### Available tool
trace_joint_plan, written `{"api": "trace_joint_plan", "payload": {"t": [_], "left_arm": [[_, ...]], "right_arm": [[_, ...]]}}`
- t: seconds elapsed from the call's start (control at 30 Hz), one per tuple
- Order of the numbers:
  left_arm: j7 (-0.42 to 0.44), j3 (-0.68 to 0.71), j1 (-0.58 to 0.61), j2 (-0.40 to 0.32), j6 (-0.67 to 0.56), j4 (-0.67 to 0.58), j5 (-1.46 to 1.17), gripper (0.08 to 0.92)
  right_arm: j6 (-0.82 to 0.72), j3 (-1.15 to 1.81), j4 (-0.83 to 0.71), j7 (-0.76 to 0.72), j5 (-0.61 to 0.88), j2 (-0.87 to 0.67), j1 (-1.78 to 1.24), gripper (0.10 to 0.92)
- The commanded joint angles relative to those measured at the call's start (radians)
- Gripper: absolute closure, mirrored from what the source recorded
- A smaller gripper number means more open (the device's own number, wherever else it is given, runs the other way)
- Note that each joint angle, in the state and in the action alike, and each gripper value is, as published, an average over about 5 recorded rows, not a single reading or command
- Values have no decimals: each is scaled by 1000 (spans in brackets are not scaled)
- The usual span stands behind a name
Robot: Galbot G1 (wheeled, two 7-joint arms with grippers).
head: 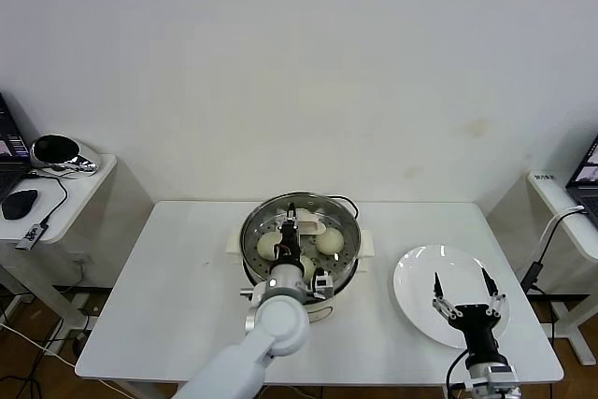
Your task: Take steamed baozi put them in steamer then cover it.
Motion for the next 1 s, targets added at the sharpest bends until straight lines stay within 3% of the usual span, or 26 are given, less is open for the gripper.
{"api": "trace_joint_plan", "payload": {"t": [0.03,0.2,0.4,0.6,0.73,0.87,1.0], "left_arm": [[-24,3,9,14,19,-27,-10,809],[-37,-6,51,68,20,-135,-41,677],[-64,-53,197,168,-2,-315,-136,503],[-212,-171,366,244,-119,-513,-379,313],[-340,-371,531,256,-275,-598,-632,214],[-498,-634,727,210,-594,-564,-1057,180],[-529,-798,872,169,-723,-535,-1300,177]], "right_arm": [[0,-1,0,-1,-1,-1,1,203],[0,-2,-1,-1,-2,0,0,203],[-2,-3,-1,-2,-6,1,-3,203],[-1,-15,-13,-2,-13,5,3,203],[-2,-23,-20,-4,-9,2,2,203],[3,-49,-19,-17,18,-14,-4,203],[4,-84,-13,-28,71,-40,-20,203]]}}
